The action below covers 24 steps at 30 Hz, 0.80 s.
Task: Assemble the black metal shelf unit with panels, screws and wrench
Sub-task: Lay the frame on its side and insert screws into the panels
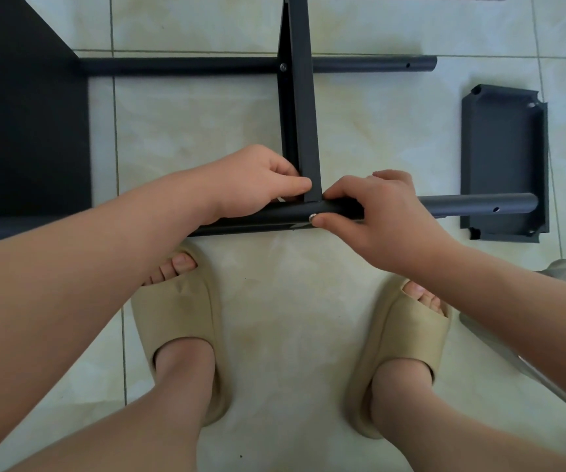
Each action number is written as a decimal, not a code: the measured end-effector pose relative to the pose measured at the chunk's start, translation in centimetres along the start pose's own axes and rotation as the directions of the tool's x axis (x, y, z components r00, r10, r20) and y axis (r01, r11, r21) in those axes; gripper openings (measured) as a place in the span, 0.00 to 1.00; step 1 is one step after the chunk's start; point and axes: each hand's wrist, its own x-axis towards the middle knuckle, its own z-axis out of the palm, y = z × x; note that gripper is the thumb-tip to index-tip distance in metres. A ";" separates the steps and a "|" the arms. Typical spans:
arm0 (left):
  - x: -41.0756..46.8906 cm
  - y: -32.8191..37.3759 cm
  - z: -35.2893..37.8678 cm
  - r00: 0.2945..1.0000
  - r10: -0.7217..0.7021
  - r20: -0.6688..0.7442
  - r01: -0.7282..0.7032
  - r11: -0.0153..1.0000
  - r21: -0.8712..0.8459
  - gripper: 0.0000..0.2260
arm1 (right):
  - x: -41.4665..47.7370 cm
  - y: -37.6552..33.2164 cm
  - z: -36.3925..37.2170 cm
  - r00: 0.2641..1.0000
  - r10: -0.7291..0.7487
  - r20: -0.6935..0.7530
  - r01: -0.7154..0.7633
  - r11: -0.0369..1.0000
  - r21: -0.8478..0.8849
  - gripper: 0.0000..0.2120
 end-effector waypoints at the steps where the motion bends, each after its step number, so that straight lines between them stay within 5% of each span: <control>1: -0.1 0.1 0.1 1.000 0.000 -0.008 0.000 1.000 0.010 0.14 | 0.0 0.0 0.1 1.000 -0.004 0.003 0.004 1.000 -0.027 0.20; 8: -1.5 1.6 0.8 0.981 0.019 -0.191 0.005 0.992 0.127 0.17 | -1.7 0.4 -1.1 0.975 -0.089 0.206 0.145 0.951 -0.275 0.37; 12: -2.9 3.6 -0.1 0.968 -0.081 -0.239 0.166 0.917 0.363 0.23 | -4.7 1.2 -3.8 0.979 -0.049 0.196 0.123 0.915 -0.385 0.40; 15: -3.9 6.8 -0.3 0.962 -0.007 -0.274 0.154 0.841 0.519 0.25 | -7.7 2.3 -6.8 0.986 -0.009 0.165 0.081 0.897 -0.434 0.39; 24: -3.6 19.1 9.5 0.972 0.183 0.146 -0.225 0.557 0.800 0.19 | -18.2 10.5 -12.2 0.985 0.174 0.012 -0.146 0.859 -0.491 0.37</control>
